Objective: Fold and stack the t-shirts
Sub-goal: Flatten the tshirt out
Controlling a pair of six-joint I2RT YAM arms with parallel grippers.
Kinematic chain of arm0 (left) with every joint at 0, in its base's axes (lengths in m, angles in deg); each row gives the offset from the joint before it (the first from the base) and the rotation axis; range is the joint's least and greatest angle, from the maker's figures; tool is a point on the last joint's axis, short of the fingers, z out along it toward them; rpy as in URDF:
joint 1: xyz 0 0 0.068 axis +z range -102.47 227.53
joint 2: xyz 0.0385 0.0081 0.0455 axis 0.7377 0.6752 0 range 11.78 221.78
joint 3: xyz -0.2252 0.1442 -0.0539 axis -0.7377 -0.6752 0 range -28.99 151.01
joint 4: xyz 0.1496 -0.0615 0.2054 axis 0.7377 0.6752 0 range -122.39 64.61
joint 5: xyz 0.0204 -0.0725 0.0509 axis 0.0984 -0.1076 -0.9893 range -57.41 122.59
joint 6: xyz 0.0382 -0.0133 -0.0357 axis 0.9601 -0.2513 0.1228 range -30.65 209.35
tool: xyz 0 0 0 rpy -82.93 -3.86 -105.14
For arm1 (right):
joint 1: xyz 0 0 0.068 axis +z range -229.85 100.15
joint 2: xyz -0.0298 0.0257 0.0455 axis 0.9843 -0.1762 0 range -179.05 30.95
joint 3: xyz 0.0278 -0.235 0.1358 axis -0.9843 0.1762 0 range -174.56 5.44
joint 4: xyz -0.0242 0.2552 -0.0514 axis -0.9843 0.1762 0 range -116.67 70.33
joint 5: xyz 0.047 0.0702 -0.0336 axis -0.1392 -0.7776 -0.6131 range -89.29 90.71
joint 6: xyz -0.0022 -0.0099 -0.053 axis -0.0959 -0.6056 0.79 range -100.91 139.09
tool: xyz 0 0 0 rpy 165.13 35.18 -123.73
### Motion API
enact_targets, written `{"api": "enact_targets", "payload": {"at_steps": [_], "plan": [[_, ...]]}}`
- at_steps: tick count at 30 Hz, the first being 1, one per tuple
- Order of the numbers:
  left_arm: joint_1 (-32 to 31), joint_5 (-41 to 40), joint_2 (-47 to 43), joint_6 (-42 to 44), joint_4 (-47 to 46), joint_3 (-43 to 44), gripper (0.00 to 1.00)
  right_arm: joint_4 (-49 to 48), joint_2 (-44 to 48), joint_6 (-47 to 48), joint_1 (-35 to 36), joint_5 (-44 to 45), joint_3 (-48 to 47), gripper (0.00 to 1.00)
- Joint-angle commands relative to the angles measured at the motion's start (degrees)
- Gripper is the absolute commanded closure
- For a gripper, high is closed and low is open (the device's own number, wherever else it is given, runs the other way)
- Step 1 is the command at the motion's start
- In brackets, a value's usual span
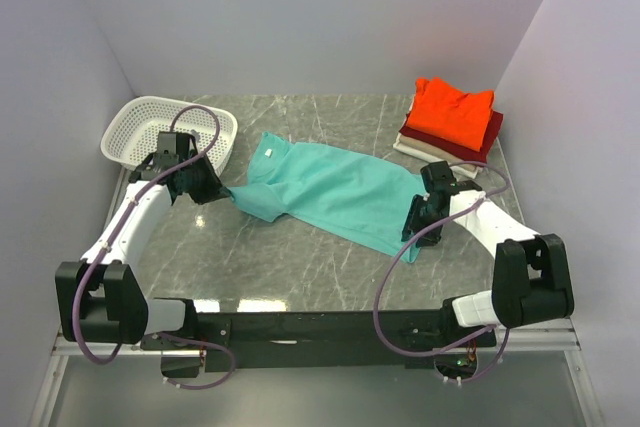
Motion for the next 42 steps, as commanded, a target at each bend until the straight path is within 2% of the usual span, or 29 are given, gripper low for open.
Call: {"api": "enact_targets", "payload": {"at_steps": [1, 12, 16, 19, 24, 30, 36, 37, 42], "plan": [[0.11, 0.36, 0.01, 1.02, -0.87, 0.84, 1.00, -2.21, -0.62, -0.37, 0.35, 0.57, -0.42, 0.54], [0.19, -0.17, 0.01, 1.19, 0.18, 1.45, 1.00, 0.60, 2.19, -0.28, 0.26, 0.04, -1.92, 0.71], [0.19, -0.26, -0.08, 1.28, 0.45, 1.98, 0.99, 3.14, 3.77, -0.45, 0.26, -0.31, -4.02, 0.87], [0.19, -0.52, -0.26, 1.19, 0.53, 2.33, 1.00, 4.90, 5.00, -0.63, 0.17, -0.57, -6.04, 0.95], [0.11, -0.44, -0.79, 0.84, 0.45, 2.77, 1.00, 8.16, 5.88, -0.19, -0.18, -1.27, -10.96, 0.98], [0.19, 1.32, 1.76, -0.30, 1.06, 9.26, 1.00, 10.88, 4.83, 1.73, -3.43, -3.99, -22.03, 0.98], [0.19, 6.15, 5.80, -3.72, -2.10, 19.90, 0.99, 14.13, -0.70, 5.60, -6.51, -4.53, -39.51, 1.00], [0.19, 7.29, 6.33, -4.60, -2.97, 21.13, 0.99, 15.36, -1.49, 6.04, -6.68, -3.57, -44.75, 1.00], [0.19, 13.18, 9.67, -11.45, -9.48, 30.53, 1.00, 16.78, -5.45, 6.40, -7.91, -3.47, -59.29, 1.00]]}}
